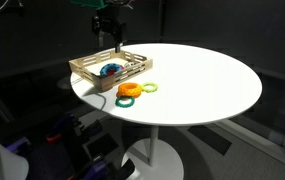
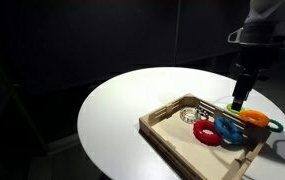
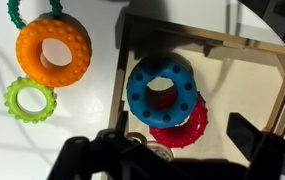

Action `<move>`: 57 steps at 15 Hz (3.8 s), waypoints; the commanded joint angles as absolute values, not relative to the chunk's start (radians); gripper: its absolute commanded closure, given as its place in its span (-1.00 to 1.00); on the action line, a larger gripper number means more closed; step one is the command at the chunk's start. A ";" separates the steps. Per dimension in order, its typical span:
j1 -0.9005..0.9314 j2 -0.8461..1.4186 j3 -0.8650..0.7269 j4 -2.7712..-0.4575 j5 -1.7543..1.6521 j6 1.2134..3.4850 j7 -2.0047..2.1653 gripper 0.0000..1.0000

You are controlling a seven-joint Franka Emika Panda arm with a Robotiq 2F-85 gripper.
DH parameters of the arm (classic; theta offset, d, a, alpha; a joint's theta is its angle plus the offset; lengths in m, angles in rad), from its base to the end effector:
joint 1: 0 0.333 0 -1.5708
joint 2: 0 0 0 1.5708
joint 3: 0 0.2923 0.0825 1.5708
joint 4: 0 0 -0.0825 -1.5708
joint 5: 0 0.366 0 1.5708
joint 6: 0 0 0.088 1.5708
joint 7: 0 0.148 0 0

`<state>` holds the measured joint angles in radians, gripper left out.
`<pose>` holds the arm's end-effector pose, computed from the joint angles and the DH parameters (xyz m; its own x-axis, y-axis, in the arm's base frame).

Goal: Remove the blue ring from the wooden tray onto the table

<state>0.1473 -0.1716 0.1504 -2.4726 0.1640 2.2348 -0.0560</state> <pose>0.4159 0.1363 0.2985 0.9672 0.2454 -0.0661 0.2382 -0.9660 -0.1000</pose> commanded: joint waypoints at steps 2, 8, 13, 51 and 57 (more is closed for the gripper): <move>0.164 -0.124 0.159 -2.487 0.166 2.313 -0.029 -1.00; 0.187 -0.070 0.179 -2.492 0.164 2.357 0.020 -1.00; 0.196 -0.027 0.190 -2.490 0.164 2.365 0.069 -1.00; 0.049 -0.113 0.063 -2.470 0.086 2.339 0.097 0.78; 0.036 -0.067 0.051 -2.484 0.076 2.313 0.112 0.78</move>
